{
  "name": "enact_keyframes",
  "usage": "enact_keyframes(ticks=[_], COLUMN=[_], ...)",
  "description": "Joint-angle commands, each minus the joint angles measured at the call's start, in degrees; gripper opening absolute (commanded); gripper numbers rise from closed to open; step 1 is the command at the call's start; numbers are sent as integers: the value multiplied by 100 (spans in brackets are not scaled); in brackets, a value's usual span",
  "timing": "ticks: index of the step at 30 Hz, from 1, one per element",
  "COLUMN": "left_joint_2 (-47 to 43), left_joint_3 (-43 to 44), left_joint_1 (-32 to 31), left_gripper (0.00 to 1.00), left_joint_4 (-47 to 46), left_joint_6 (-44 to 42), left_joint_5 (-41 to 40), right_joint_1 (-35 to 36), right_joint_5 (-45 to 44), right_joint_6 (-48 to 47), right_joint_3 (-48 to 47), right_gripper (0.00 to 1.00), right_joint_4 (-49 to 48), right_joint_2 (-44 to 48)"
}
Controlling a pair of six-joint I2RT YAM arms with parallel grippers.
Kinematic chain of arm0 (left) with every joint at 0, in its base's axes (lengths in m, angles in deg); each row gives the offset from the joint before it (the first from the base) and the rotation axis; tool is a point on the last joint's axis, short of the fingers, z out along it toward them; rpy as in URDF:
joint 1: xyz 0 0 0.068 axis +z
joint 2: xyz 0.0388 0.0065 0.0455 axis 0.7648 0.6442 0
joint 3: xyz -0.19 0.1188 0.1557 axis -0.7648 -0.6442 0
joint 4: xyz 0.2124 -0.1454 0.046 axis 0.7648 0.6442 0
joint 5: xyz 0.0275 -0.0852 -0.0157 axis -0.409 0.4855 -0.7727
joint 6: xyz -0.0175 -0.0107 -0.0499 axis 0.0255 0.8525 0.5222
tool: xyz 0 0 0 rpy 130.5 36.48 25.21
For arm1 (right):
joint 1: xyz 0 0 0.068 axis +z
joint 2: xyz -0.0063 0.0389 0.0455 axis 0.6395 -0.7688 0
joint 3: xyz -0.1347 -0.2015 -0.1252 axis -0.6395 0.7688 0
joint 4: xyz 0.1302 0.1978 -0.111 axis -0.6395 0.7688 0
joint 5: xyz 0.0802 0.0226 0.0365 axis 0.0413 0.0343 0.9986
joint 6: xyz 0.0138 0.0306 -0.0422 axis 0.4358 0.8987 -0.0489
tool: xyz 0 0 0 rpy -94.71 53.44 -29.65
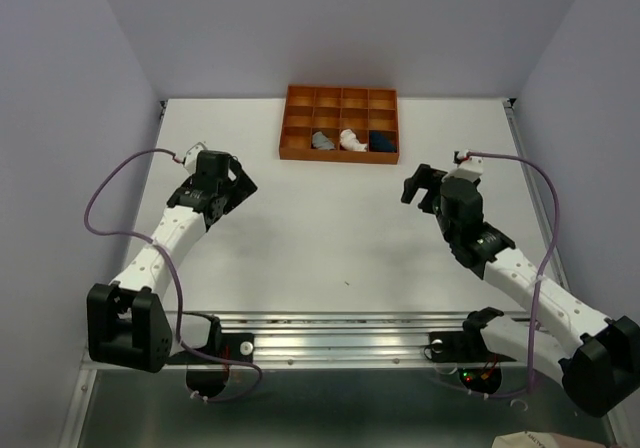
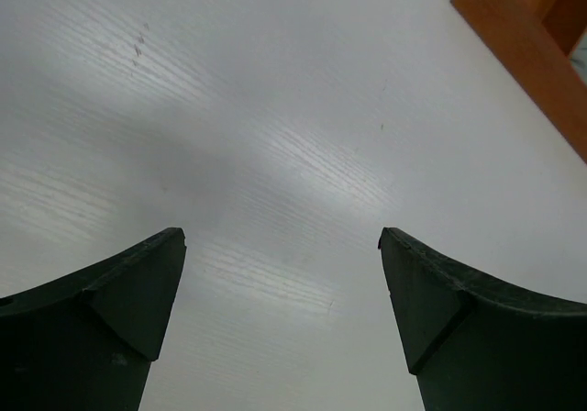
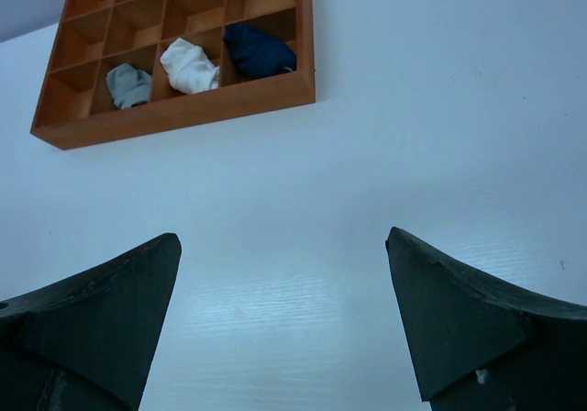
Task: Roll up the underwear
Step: Place the rolled underwear into the container
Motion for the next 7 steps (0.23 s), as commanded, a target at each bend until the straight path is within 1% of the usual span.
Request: enact_keyframes(ticks=[1,7], left_joint_2=[-400,-400], left_joint_3=[62,123], left_joint_1=[-16,-16], left_gripper=[99,99], left_joint_4=[-367,-323], left_joint_6=[133,106], left_joint_5=[-267,-373], right_joint_1=[14,14], right_joint_5=[-202,-263], right_joint_6=[341,262], right_joint_3=[-119,-155], right_gripper=[100,100], right_joint_4=[167,167], right_joint_2=[130,68])
